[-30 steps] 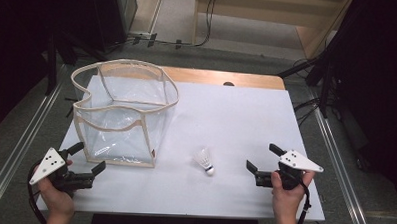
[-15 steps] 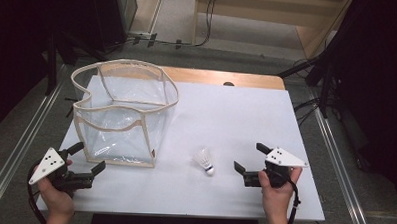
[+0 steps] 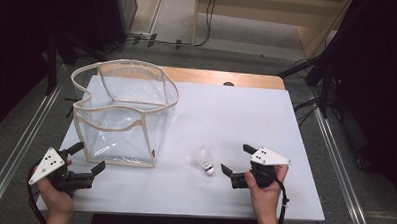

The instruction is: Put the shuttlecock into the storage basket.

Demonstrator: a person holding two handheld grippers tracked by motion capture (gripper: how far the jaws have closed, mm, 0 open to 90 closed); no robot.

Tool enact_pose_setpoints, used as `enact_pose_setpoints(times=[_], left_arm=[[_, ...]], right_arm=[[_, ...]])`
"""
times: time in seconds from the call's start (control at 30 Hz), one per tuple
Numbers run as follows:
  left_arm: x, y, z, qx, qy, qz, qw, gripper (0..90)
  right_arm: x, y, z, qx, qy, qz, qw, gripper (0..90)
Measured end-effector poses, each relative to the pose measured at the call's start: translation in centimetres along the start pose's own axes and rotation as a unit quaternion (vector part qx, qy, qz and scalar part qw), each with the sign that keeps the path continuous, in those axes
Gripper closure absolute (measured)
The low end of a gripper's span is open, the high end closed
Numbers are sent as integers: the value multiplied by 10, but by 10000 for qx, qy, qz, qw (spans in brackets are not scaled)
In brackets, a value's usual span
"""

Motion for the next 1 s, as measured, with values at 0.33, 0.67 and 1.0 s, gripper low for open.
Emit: enact_pose_setpoints(times=[0.33,0.67,1.0], left_arm=[[0,0,0,7,-13,3,10000,0],[0,0,0,4,-16,9,10000,0],[0,0,0,9,-18,9,10000,0]], right_arm=[[-11,15,-2,62,341,-53,9994,0],[-23,29,-1,215,654,-218,9974,0],[-34,42,3,222,968,-296,9946,103]])
Point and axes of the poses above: each handheld gripper's, and its own axes: x roughly backward along the jaws, z roughly out of its underside, y roughly to its left, the point moved 1 cm from there along -x, roughly forward along the jaws, and after that the axes turned 10 degrees about z, right-handed, at the moved point
